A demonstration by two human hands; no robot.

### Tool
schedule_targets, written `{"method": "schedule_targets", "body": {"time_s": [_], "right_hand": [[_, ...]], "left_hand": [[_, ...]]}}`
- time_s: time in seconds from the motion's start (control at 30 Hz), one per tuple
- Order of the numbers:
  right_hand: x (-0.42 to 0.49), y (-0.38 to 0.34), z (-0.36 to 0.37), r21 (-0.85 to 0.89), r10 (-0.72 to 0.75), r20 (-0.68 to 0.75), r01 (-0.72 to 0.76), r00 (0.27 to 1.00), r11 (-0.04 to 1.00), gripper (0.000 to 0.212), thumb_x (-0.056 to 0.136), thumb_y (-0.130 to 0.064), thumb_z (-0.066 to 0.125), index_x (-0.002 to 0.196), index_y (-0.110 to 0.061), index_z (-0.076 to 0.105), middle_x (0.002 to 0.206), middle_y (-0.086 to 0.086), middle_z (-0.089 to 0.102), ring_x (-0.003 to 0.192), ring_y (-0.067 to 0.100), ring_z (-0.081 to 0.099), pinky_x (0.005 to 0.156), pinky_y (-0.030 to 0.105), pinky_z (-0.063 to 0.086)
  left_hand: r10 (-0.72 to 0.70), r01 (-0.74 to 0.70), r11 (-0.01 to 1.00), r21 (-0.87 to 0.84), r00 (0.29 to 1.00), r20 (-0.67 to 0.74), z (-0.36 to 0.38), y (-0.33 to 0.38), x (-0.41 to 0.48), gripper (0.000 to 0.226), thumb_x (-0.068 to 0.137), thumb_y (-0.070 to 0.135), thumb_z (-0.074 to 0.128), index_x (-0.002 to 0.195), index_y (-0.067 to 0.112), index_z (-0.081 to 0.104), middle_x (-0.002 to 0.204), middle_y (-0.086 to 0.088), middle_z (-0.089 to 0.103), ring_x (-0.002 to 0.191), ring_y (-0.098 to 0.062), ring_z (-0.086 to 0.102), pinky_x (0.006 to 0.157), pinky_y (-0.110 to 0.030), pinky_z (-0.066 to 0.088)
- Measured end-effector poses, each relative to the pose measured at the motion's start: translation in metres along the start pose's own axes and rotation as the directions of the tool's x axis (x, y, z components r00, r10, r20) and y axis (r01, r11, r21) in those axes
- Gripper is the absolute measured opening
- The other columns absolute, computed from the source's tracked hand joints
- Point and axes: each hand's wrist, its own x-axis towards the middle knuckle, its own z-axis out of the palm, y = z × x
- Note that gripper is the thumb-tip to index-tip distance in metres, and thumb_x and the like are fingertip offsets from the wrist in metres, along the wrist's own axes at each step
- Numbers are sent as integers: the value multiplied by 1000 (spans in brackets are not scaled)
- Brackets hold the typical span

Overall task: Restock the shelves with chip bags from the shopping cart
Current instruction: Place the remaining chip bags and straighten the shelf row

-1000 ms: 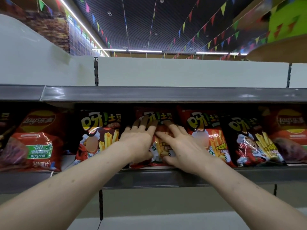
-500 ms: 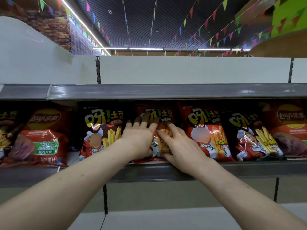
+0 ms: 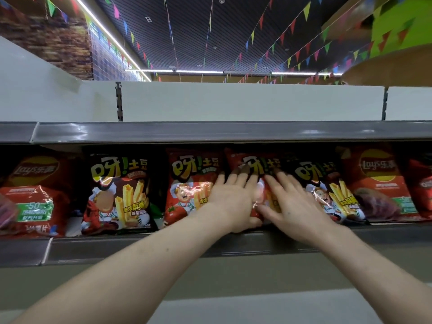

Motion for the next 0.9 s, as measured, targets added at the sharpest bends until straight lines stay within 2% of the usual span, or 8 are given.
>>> {"method": "schedule_targets", "body": {"time_s": [0.13,0.3,0.43,0.57,0.73,0.9], "right_hand": [[-6,-2,9,-77,-16,24,18,1000,997,75,98,-57,31,155,-20,1,163,4,-4,150,21,0,117,37,17],[-11,-6,0,-183,-42,-7,40,999,982,73,98,-44,46,153,-11,13,161,8,7,145,25,19,107,35,34],[-9,3,-10,-33,-48,-3,48,999,998,61,94,-38,56,148,-21,33,158,5,14,140,26,28,99,40,43],[-6,12,-14,9,-35,6,35,999,999,69,94,-41,57,151,-36,20,160,4,5,143,28,21,101,43,41],[-10,3,7,14,-54,-36,55,998,998,68,95,-31,56,152,-34,19,158,7,8,138,31,27,97,42,46],[-12,14,4,32,-105,-72,108,992,994,64,93,-32,59,149,-31,28,156,7,14,135,30,33,93,40,48]], "left_hand": [[-42,41,999,7,997,64,7,-4,5,94,87,63,51,155,17,4,158,-7,18,144,-27,19,117,-47,12],[-48,48,999,-2,995,90,3,-5,5,98,85,61,57,155,19,2,157,-5,20,144,-27,20,117,-47,13],[-62,63,998,2,991,117,3,-7,2,103,82,60,62,154,23,-2,156,-6,21,144,-28,19,117,-49,12],[-104,109,994,-32,987,121,-4,-13,-1,102,81,64,60,154,24,1,155,-9,24,143,-31,21,116,-50,13],[-158,156,987,22,981,109,7,-14,-3,94,85,60,58,153,23,5,148,-10,36,138,-31,31,115,-51,14],[-164,159,985,70,985,62,-6,1,-5,99,84,57,61,154,21,1,154,-10,24,143,-31,20,116,-54,9]]}}
